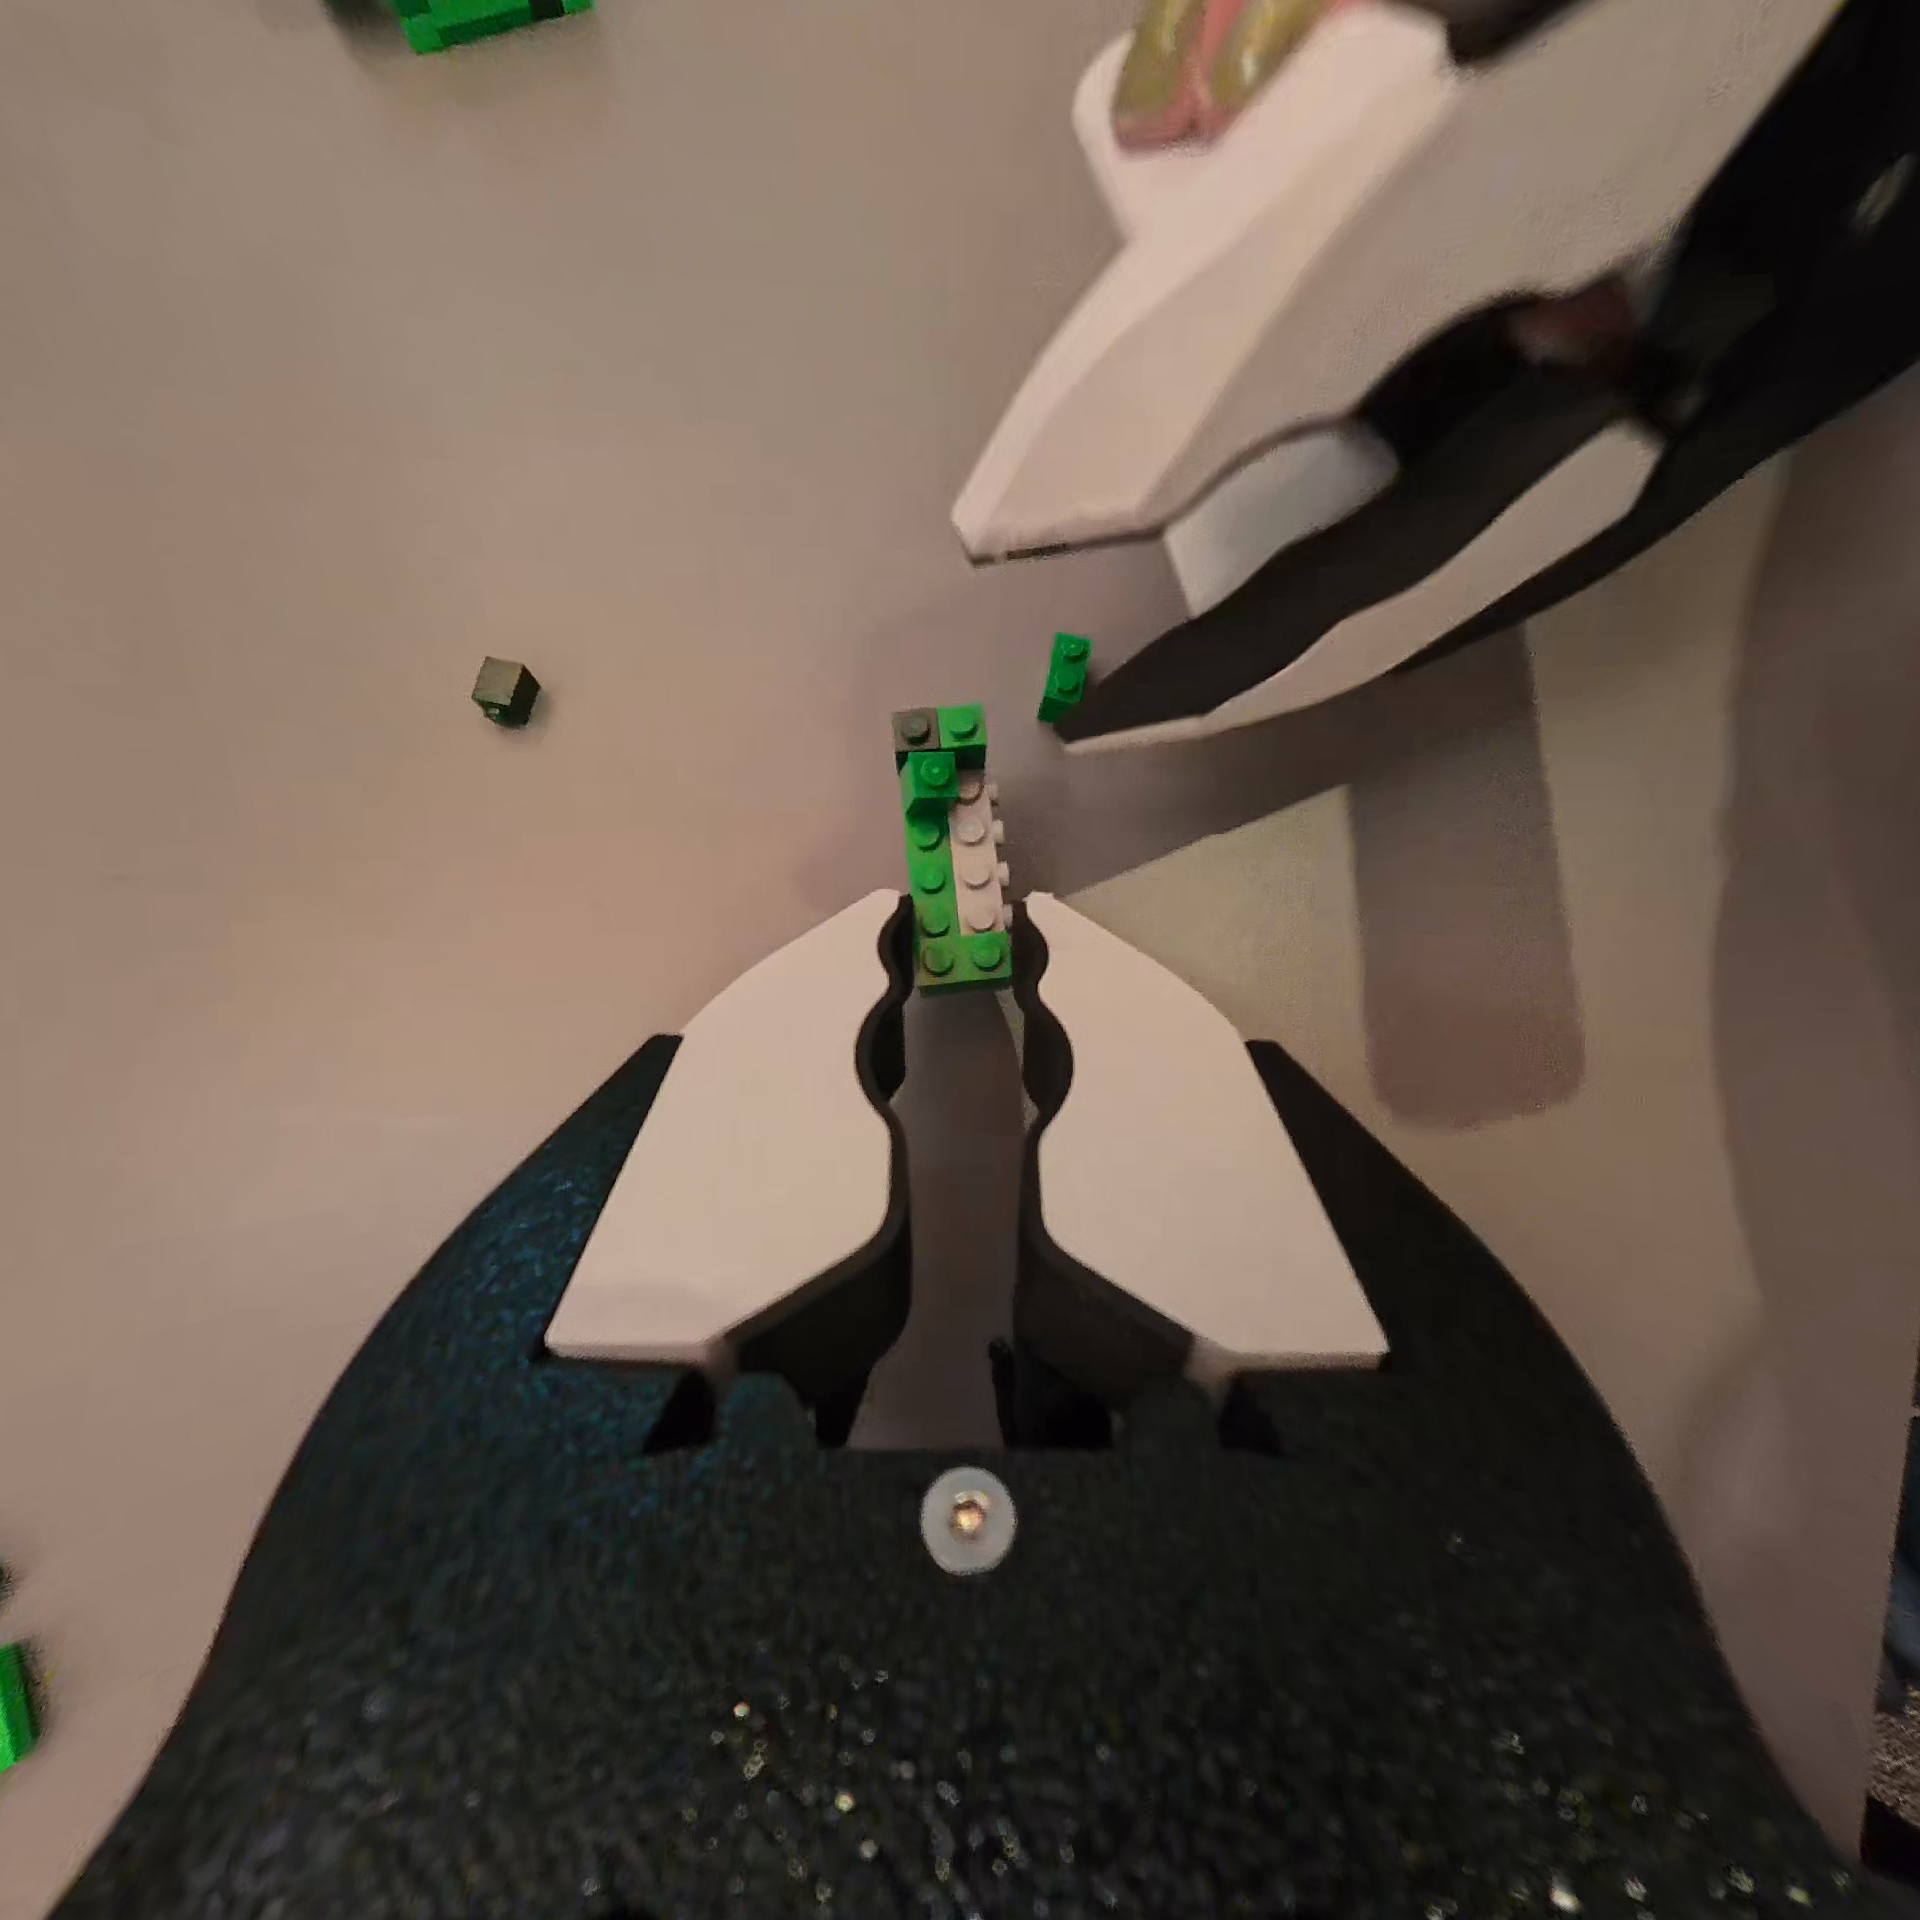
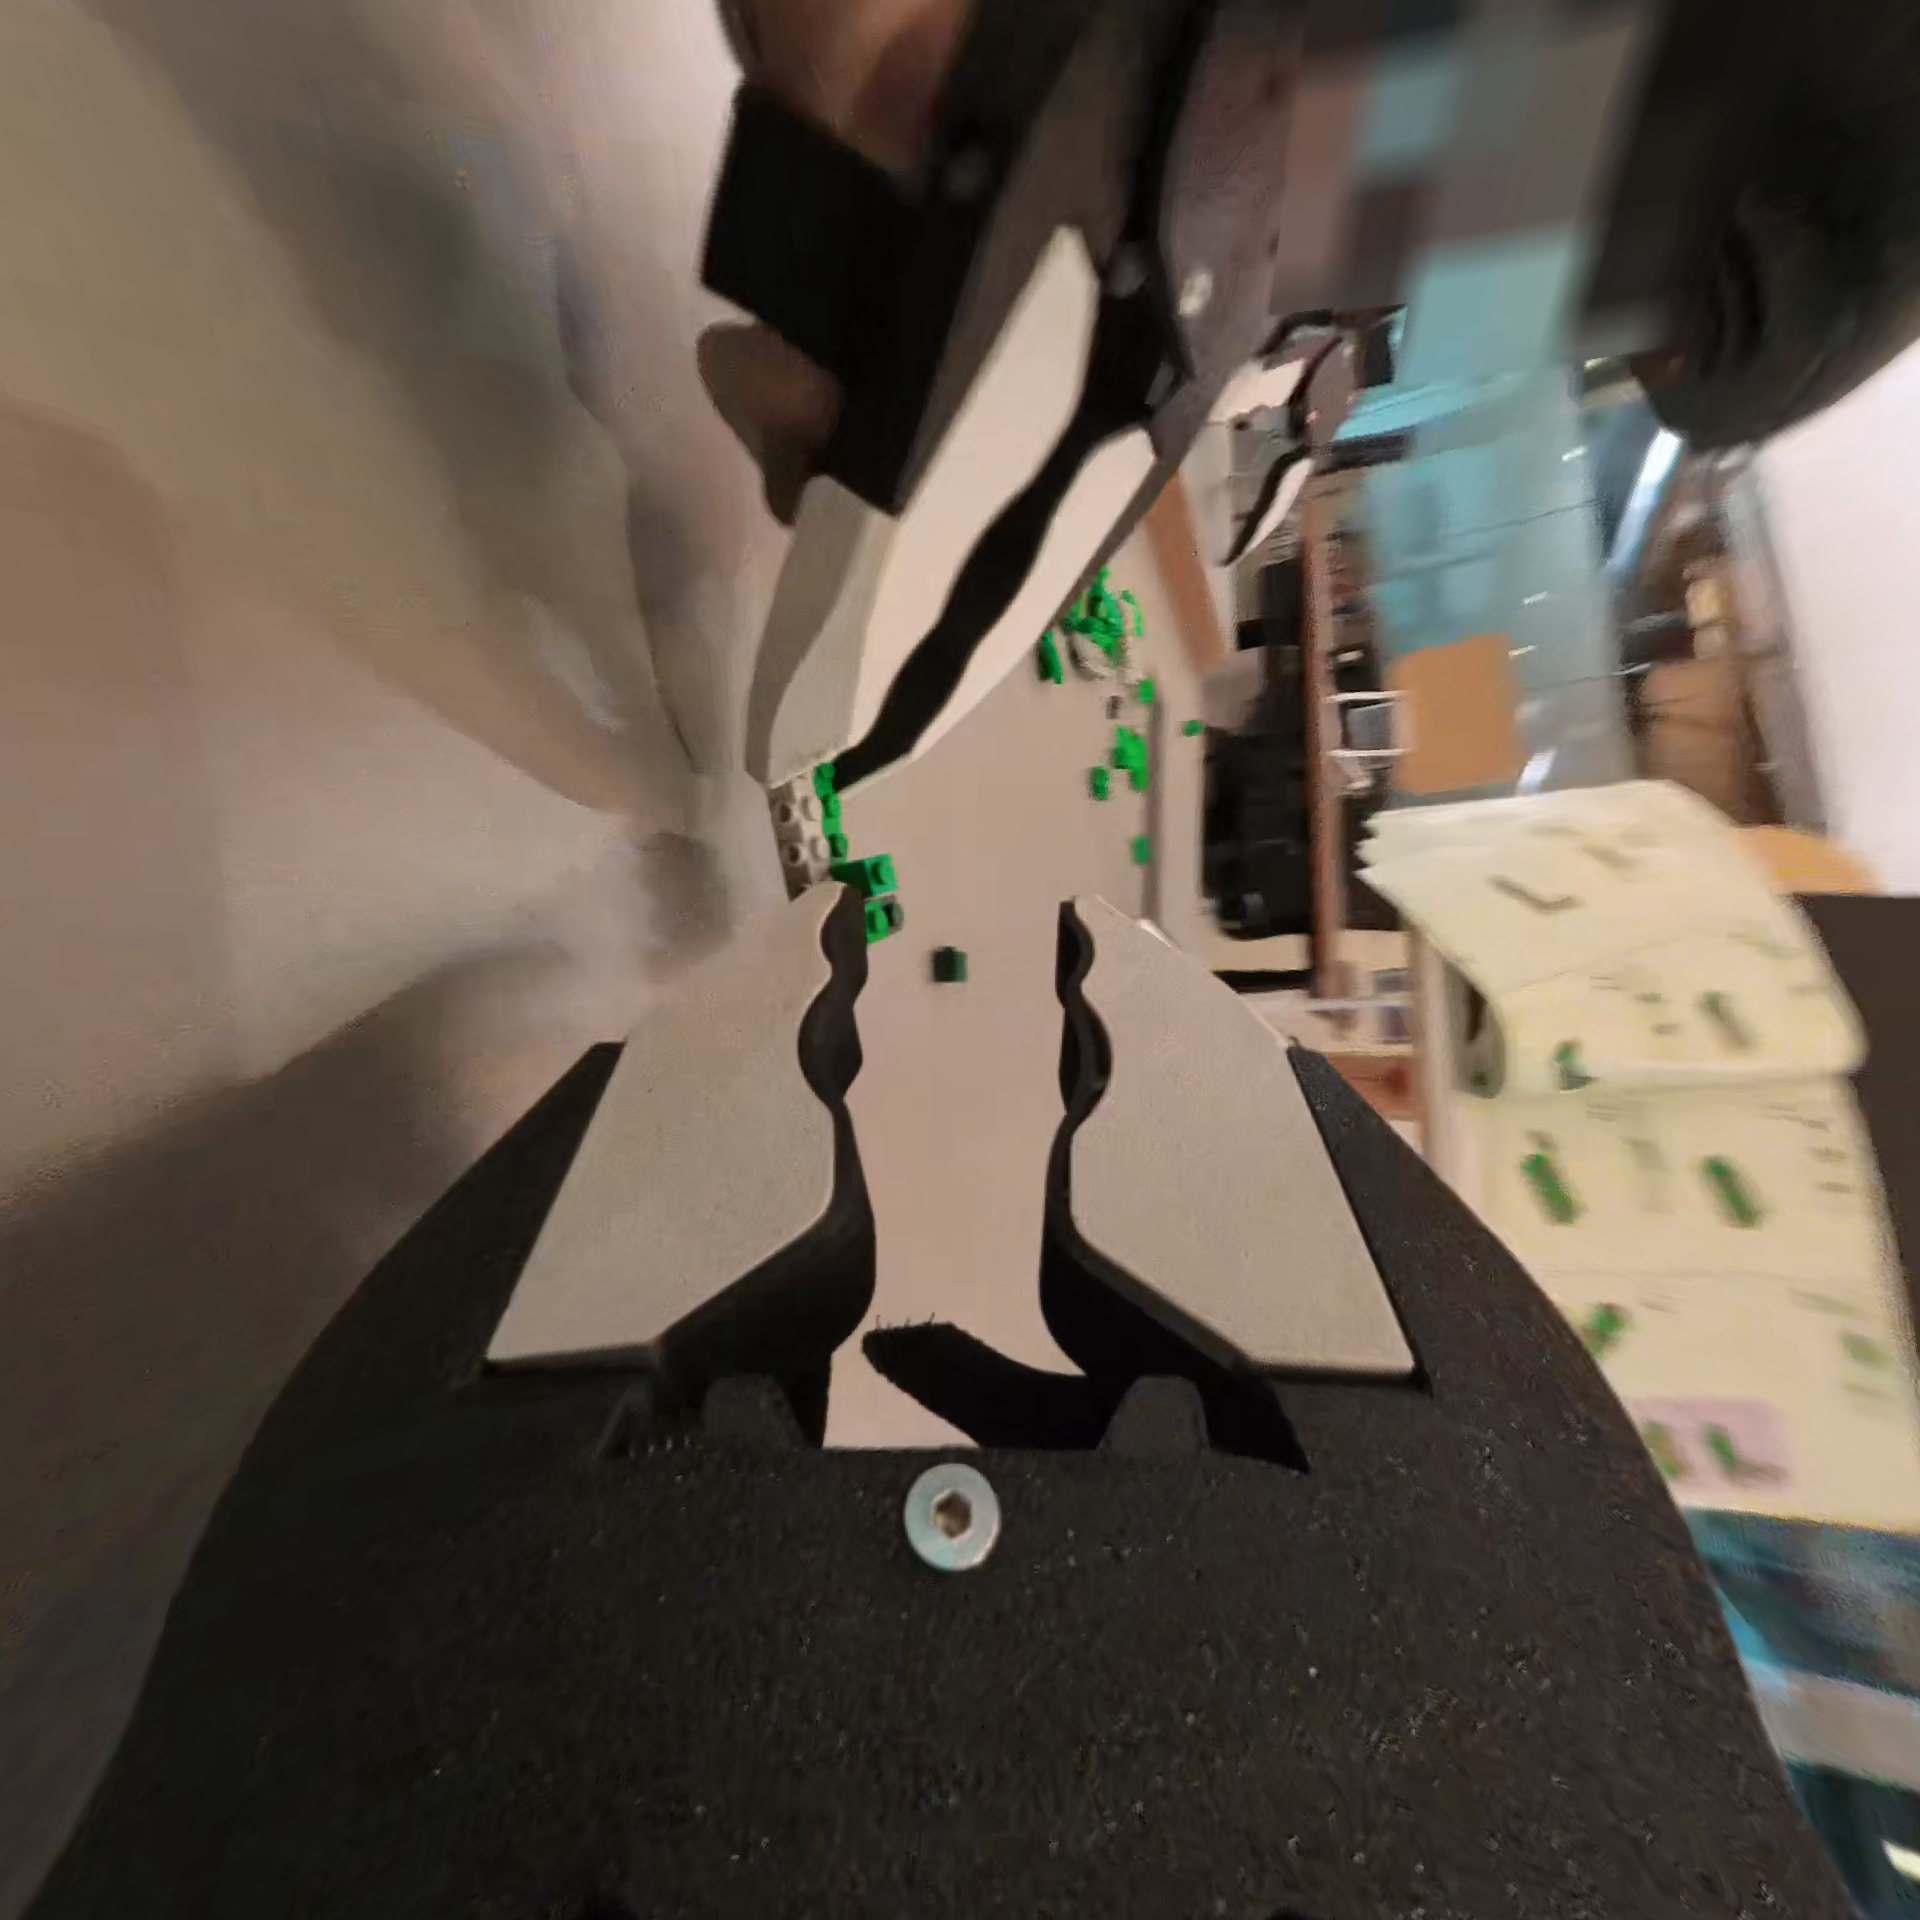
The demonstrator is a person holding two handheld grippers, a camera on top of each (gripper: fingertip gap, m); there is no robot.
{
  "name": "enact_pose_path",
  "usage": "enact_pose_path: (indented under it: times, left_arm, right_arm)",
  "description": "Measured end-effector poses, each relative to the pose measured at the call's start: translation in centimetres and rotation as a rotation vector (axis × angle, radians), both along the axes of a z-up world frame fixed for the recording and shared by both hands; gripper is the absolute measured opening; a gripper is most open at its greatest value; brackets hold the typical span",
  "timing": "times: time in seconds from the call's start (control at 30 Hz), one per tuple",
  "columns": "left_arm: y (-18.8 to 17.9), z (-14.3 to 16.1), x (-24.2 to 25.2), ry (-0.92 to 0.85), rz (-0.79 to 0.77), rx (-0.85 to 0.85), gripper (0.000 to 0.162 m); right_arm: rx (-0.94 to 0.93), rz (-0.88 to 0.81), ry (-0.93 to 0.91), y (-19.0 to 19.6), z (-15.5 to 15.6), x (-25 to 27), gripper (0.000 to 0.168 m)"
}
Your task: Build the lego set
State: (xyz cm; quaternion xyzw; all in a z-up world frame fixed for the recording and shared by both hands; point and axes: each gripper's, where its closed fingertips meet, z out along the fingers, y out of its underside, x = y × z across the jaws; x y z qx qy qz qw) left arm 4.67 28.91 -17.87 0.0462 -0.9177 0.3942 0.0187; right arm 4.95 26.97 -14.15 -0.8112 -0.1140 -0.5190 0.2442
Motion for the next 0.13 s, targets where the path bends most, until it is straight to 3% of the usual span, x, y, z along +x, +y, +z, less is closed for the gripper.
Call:
enact_pose_path:
  times: [0.03,0.13]
  left_arm:
    - [-0.1,0.0,-0.1,0.009,0.001,-0.007,0.017]
    - [-0.3,0.3,-0.2,0.025,-0.001,-0.028,0.017]
  right_arm:
    - [-0.034,0.001,-0.063,0.1,-0.3,0.0,0.034]
    - [-0.123,0.026,-0.144,0.5,-1.7,-0.3,0.034]
